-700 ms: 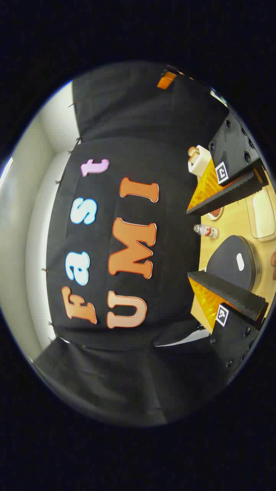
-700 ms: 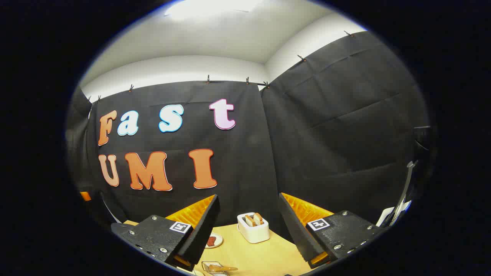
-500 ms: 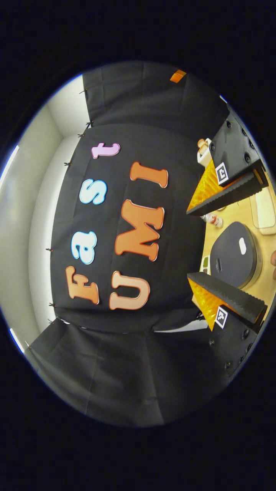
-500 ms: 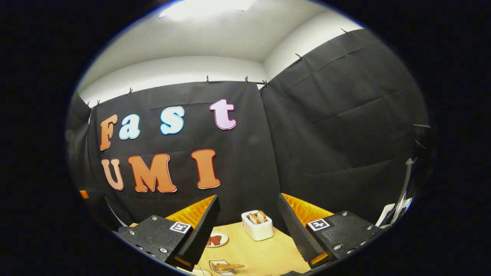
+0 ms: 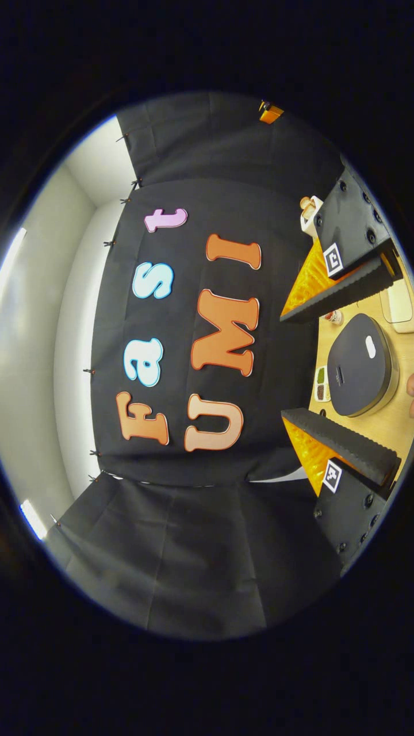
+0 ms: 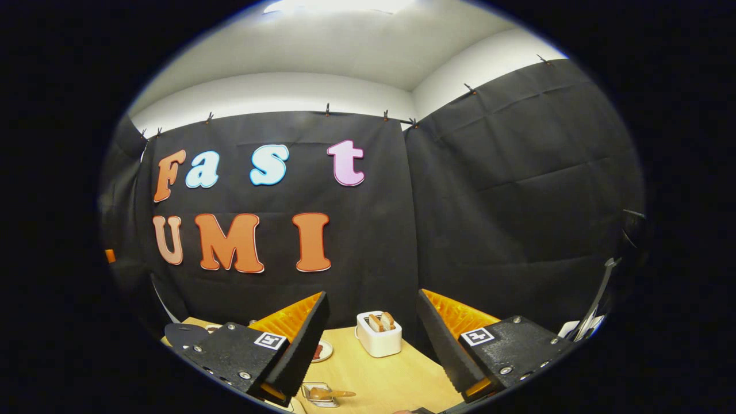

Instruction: Close the left gripper, press the button to open the rice cooker; take a wooden spoon from the chopstick holder with the right hand, scoop a spoonful of rice and pour it into the rice cooker, then put the wooden spoon back into the chopstick holder.

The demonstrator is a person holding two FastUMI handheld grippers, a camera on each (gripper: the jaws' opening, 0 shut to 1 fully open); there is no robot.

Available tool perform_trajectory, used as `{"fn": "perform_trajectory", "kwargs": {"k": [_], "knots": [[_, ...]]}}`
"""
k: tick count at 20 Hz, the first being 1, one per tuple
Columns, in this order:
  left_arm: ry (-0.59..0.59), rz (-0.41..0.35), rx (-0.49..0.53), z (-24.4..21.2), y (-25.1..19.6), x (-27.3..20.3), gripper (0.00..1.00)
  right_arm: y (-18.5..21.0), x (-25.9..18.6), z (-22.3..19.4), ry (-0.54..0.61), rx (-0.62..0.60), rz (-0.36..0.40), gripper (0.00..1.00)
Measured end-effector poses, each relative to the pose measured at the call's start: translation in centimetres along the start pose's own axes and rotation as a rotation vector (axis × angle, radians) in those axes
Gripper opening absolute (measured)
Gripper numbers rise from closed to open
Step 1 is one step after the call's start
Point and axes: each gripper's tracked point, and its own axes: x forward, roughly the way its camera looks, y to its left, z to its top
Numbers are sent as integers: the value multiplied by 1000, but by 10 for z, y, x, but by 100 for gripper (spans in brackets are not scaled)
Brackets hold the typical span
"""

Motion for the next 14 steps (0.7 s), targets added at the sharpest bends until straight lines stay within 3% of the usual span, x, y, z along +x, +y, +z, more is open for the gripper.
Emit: {"fn": "perform_trajectory", "kwargs": {"k": [3,4,5,8,9,10,14], "knots": [[-5,6,24,0,-2,1,100,-4,4,0,6,11,1,95],[-4,8,27,0,-4,2,99,-7,6,-2,11,-3,-6,100],[-8,9,30,0,-7,3,99,-9,7,-2,14,-17,-8,95],[-3,10,32,-4,-14,6,99,-5,17,-7,32,-36,6,95],[0,13,34,-5,-14,6,99,-3,21,-10,41,-39,14,100],[-2,20,37,-5,-13,6,98,-1,24,-15,53,-42,19,95],[-18,27,57,1,-13,7,96,11,31,-25,76,-39,48,95]]}}
